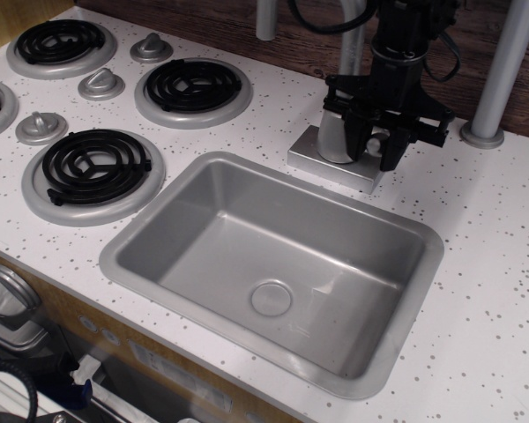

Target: Lever vertical to front

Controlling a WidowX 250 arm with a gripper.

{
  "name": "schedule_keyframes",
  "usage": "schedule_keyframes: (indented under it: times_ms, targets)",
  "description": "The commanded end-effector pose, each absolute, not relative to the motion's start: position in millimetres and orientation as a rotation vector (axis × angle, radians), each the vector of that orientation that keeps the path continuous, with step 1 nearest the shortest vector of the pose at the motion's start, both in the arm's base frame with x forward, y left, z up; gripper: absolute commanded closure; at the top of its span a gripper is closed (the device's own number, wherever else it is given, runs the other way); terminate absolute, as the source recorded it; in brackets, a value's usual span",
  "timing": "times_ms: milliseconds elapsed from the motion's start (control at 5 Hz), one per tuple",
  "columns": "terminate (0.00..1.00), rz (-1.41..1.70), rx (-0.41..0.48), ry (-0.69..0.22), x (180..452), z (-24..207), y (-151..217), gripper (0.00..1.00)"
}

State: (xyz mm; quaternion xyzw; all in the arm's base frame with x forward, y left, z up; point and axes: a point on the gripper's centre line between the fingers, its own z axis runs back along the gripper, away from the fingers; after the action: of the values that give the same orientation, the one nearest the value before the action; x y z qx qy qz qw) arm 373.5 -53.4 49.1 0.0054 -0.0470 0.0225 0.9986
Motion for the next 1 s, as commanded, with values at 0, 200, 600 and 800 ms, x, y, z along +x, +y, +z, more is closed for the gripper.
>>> schedule_keyframes:
  times_ms: [0,200,600,800]
  targets:
    - [0.0,0.06,-0.024,-0.117,373.3,44.9,-44.3,1.0]
    - [0.0,0.06,-0.034,-0.136,373.4,39.7,-44.8,1.0]
    - [0.0,0.062,0.034,-0.131,364.9,58.3,-46.1,0.0]
    - [0.0,0.074,0.094,-0.11,360.2,76.8,-48.4,0.0]
